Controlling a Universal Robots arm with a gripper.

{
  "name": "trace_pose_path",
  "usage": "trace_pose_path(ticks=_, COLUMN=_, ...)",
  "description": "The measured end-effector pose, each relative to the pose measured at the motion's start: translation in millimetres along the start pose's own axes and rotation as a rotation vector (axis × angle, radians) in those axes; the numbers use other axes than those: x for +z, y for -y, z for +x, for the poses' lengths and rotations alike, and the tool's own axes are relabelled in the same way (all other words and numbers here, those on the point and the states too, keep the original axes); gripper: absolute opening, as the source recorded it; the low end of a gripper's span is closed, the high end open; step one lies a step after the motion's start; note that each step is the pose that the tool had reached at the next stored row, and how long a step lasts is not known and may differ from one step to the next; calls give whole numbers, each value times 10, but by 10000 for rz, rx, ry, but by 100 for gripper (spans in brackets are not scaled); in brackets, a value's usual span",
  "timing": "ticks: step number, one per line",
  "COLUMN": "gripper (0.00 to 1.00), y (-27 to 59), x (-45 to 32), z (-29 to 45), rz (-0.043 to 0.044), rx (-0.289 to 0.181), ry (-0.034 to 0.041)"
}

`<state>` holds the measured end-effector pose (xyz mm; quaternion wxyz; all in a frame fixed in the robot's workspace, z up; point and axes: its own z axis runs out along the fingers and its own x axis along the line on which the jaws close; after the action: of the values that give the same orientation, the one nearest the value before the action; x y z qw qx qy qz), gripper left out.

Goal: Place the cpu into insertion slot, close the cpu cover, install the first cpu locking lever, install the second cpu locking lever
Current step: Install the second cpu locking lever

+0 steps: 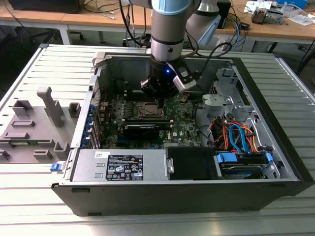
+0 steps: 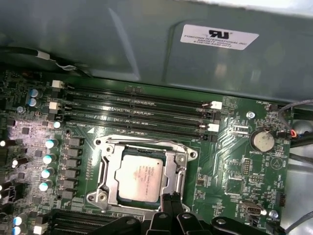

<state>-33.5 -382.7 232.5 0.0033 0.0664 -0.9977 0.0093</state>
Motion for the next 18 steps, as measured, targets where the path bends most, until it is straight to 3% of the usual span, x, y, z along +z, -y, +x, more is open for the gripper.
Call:
trace_pose_path(ticks=1, gripper=11, y=1, x=1, z=-7, rz=2, rx=5, ry=-205)
trace_pose_path(ticks=2, gripper=11, y=2, x=2, z=-14, rz=10, rx=14, ry=-328)
trace_pose_path(ticks=3, gripper=11, y=3, x=4, z=-21, rz=8, rx=27, ry=-399)
trace_pose_path(ticks=10, gripper=11, y=13, x=18, z=-27, rz=-8, rx=577, ry=-420)
trace_pose_path(ticks=18, gripper=11, y=13, x=19, z=-27, rz=-10, rx=604, ry=-421)
